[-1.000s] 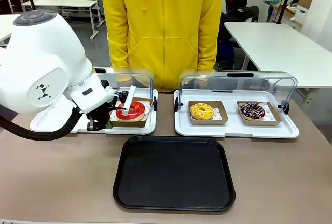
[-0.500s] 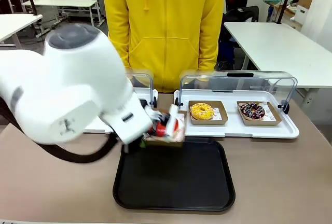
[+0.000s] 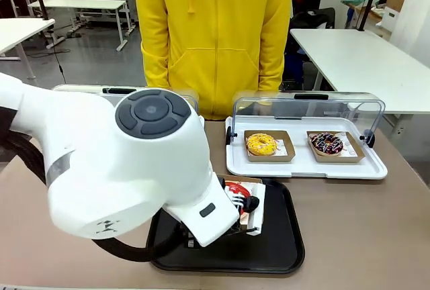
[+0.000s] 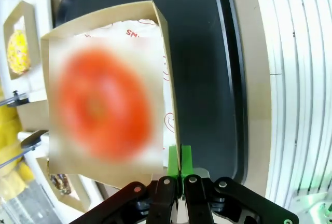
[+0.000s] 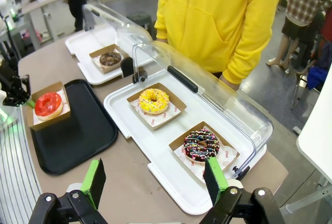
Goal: Move the first donut from the left to the tray.
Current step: Pick up the Paper togo box containing the Donut indicated by the person and place it on the Handle tray.
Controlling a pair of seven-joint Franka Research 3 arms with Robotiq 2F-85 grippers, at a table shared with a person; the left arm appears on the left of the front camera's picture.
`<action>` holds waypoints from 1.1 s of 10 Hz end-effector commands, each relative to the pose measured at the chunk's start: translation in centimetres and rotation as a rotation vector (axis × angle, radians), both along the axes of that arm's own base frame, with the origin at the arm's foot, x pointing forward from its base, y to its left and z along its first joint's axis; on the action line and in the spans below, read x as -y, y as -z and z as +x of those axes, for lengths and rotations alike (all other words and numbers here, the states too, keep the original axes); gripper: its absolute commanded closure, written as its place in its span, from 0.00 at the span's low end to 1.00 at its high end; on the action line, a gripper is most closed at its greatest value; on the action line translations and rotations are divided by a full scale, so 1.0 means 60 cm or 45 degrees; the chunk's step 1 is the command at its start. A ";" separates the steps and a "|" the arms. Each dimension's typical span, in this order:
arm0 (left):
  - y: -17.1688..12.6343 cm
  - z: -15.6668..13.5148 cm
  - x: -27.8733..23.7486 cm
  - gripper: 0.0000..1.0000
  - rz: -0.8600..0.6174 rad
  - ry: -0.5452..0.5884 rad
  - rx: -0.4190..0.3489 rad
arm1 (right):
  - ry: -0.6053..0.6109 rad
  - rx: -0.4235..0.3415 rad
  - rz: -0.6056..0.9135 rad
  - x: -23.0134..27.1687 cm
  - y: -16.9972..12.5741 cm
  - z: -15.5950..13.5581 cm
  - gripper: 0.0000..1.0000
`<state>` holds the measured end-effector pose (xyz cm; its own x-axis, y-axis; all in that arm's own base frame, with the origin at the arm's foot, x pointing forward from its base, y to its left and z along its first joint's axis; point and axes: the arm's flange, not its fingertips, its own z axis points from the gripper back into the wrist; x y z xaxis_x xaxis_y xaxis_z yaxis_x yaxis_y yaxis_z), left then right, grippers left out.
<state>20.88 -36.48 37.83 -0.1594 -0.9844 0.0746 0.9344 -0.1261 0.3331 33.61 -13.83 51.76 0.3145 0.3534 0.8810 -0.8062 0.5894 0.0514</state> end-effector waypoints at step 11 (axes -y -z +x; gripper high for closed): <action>0.130 0.009 -0.025 0.98 0.046 -0.079 -0.038 | -0.013 0.047 0.021 -0.001 -0.001 0.006 0.00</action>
<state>22.66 -36.54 31.45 -0.1136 -0.9928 0.0371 0.9572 -0.0994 0.2718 33.60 -13.82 51.75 0.3144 0.3532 0.8811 -0.8071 0.5881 0.0522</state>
